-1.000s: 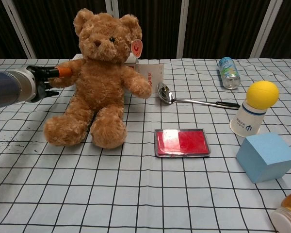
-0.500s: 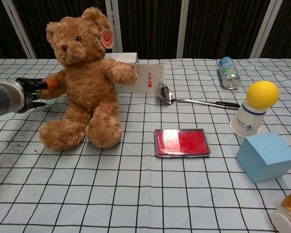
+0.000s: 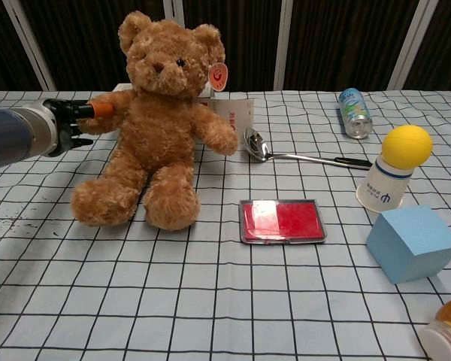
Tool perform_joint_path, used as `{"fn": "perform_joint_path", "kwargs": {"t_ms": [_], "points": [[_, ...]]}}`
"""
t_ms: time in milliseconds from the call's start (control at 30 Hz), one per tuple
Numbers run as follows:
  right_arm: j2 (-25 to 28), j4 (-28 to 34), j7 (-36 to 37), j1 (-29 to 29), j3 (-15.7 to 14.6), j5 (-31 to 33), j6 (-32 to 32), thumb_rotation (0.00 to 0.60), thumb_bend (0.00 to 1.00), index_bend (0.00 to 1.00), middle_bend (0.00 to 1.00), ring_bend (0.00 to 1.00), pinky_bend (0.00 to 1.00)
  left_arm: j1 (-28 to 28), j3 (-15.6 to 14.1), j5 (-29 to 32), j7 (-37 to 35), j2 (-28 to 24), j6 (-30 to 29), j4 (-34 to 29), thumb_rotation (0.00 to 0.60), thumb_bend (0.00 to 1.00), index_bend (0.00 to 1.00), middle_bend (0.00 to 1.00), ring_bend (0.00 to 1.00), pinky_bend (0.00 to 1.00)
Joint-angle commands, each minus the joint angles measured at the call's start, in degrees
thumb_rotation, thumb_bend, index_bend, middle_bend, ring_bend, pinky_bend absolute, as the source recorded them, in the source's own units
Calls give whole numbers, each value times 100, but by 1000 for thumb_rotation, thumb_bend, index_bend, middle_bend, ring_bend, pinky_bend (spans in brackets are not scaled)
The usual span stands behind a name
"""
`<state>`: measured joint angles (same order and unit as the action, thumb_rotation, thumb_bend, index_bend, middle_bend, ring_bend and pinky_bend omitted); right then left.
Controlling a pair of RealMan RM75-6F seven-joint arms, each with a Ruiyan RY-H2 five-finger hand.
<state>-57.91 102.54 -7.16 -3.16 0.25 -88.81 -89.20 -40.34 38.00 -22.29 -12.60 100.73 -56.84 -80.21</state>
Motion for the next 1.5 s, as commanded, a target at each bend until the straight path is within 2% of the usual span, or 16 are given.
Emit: {"fn": "perform_joint_path", "kwargs": {"t_ms": [33,400,500,567,600,700,767,833,1067,1167,1267,1333,1400,1500], "points": [[17,14,17,-14,-8,-33,-35,600,218,117,62,73,0,48,-59,47,79,-36,-66,-14,600,670,570,477,44,0],[22,38,-30,-23,-14,-58,-52,600,218,117,62,73,0,183,-135,172,-82,31,397,636,600,659,557,470,44,0],[10,28,-45,-12,-7,-51,-36,600,218,117,62,73,0,167,-123,59,-119,43,452,635,600,572,509,436,41,0],[13,31,-35,-10,-12,-53,-27,600,218,117,61,73,0,166,-136,-36,-118,22,475,554,600,440,423,375,29,0],[16,29,-29,-11,-9,-49,-31,600,218,117,61,73,0,167,-147,-90,-112,16,455,514,600,407,399,353,24,0],[21,32,-16,-16,-5,-47,-41,600,218,117,61,73,0,166,-206,-287,-83,-4,407,395,600,283,272,198,1,0],[29,35,-7,-23,-13,-63,-53,600,218,117,61,73,0,208,-257,-526,-152,-23,400,305,600,259,187,92,0,0],[34,36,2,-26,-15,-71,-59,600,218,117,61,73,0,259,-303,-736,-233,-54,424,228,600,256,140,31,0,0],[57,40,52,-28,-12,-66,-62,600,218,117,62,73,0,601,-500,-1711,-485,-294,26,-187,600,253,75,0,0,0],[68,53,74,-32,-23,-111,-80,600,218,117,62,73,0,968,-604,-2143,-750,-603,-181,-671,600,253,60,0,0,0],[84,81,95,-50,-23,-149,-134,600,218,117,62,73,0,1624,-830,-2873,-1148,-1266,-440,-1478,600,252,62,0,0,0],[101,94,118,-63,-12,-163,-177,600,218,117,62,73,0,2200,-1078,-3579,-1583,-1829,-693,-2031,600,249,78,1,0,0],[112,101,139,-79,-6,-167,-214,600,218,117,62,73,0,2799,-1298,-4202,-1832,-2327,-1260,-2313,600,247,113,14,0,0],[125,105,171,-87,-16,-193,-227,600,217,117,61,73,0,3490,-1761,-4896,-1617,-2903,-2059,-2356,600,253,214,72,0,0]]}}
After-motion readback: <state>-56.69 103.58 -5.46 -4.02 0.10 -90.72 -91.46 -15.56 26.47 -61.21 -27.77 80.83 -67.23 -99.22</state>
